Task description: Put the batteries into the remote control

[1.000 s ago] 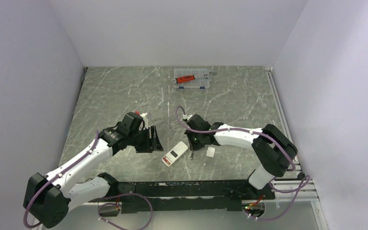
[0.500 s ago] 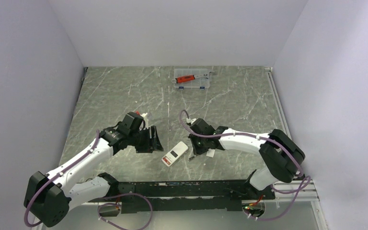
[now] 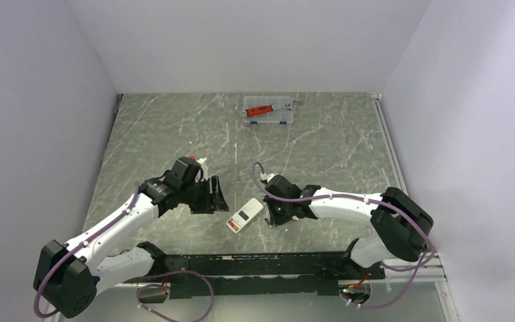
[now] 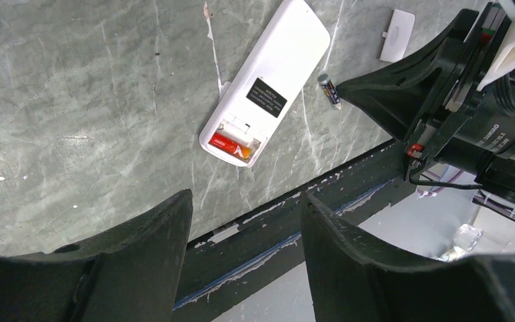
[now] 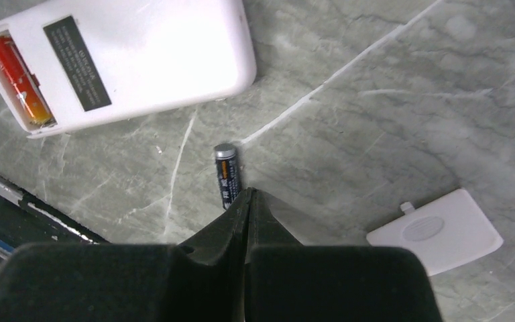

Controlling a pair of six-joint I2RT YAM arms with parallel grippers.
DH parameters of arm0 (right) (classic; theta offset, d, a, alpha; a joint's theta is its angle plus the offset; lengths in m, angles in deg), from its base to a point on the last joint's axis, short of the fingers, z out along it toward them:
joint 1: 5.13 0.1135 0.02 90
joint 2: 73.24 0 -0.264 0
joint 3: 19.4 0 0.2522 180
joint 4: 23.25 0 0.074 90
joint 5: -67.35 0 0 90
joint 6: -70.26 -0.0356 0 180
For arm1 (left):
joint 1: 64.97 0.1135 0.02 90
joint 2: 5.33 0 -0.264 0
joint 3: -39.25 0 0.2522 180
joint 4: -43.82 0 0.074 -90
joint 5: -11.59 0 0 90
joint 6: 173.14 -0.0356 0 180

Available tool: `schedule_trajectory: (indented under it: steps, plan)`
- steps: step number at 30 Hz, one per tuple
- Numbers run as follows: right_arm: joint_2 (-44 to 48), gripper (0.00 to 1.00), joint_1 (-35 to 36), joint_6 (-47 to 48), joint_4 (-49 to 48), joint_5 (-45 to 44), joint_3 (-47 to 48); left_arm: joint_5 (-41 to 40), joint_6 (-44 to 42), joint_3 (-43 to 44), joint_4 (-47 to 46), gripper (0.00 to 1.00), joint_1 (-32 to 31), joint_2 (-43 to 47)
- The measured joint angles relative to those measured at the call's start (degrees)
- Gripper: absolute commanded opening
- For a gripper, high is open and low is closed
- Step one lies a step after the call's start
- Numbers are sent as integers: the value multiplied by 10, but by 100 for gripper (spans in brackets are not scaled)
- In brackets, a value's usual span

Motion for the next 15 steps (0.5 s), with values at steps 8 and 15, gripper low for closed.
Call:
schedule_trajectory:
  steps: [8,15]
  plan:
    - [8,3,24,-13,13,-25,-2,2,2,-12,-2,65,0,0]
    - [42,19,24,-15,49,-62,1,2,2,-14,-4,65,0,0]
